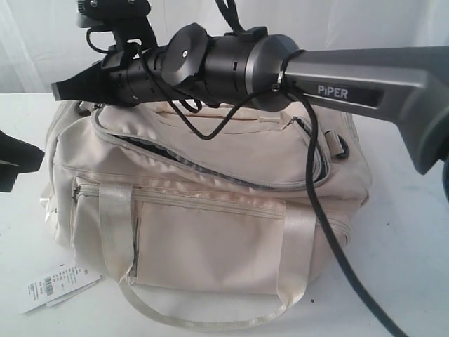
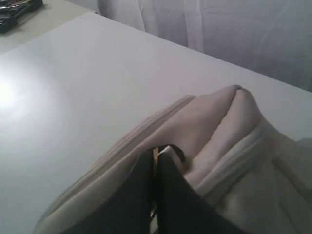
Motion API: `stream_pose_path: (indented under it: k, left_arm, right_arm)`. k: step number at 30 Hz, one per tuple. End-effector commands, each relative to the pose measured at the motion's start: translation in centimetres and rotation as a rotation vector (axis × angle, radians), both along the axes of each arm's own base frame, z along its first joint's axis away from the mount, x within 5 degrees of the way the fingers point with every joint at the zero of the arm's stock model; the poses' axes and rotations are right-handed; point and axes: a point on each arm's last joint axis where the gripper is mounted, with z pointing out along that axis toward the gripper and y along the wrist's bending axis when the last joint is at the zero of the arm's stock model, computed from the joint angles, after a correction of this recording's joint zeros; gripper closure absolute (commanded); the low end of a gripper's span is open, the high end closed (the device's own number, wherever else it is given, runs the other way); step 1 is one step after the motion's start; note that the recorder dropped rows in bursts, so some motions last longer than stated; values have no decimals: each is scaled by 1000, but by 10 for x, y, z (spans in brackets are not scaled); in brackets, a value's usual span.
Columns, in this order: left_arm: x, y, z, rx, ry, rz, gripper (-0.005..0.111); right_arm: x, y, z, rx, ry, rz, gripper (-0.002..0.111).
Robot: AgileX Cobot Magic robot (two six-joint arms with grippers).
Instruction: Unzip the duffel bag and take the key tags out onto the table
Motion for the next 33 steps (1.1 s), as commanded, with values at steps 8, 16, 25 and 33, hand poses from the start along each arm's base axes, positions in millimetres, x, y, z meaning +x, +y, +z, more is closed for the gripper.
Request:
stream_pose_path:
  k: [8,16,25,33]
  left_arm:
    - [-3,-1,3,-19,0,0,107]
    - [-2,-1,4,-20,-5,2,107]
    - [-2,-1,4,-21,-7,3,107]
    - [-2,-1,4,-29,-2,5,107]
  right_arm:
    - [37,-23,3,64,-8,-145,108]
    - [50,-27,-8,60,-8,-185,108]
    - [64,-18,-11,80,-23,-188,108]
    - [83,-9,-18,101,-50,-200,108]
